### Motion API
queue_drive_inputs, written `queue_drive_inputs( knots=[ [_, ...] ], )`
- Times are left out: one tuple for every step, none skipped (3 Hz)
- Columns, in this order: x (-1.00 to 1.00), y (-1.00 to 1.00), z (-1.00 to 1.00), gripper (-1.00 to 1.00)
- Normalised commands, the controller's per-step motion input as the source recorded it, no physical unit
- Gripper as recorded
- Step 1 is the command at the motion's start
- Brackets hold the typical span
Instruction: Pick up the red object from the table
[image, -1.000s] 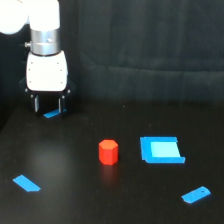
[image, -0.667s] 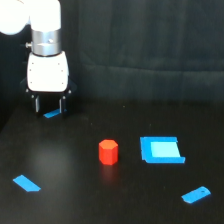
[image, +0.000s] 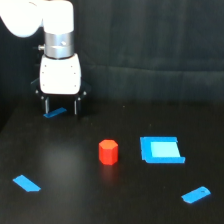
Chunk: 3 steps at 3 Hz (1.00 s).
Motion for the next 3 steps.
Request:
queue_drive_inputs(
  knots=[
    [0.95,-0.39,-0.24,0.97],
    [0.91,-0.55,-0.35,1.00],
    [0.90,-0.60,-0.29,0.99]
  ],
)
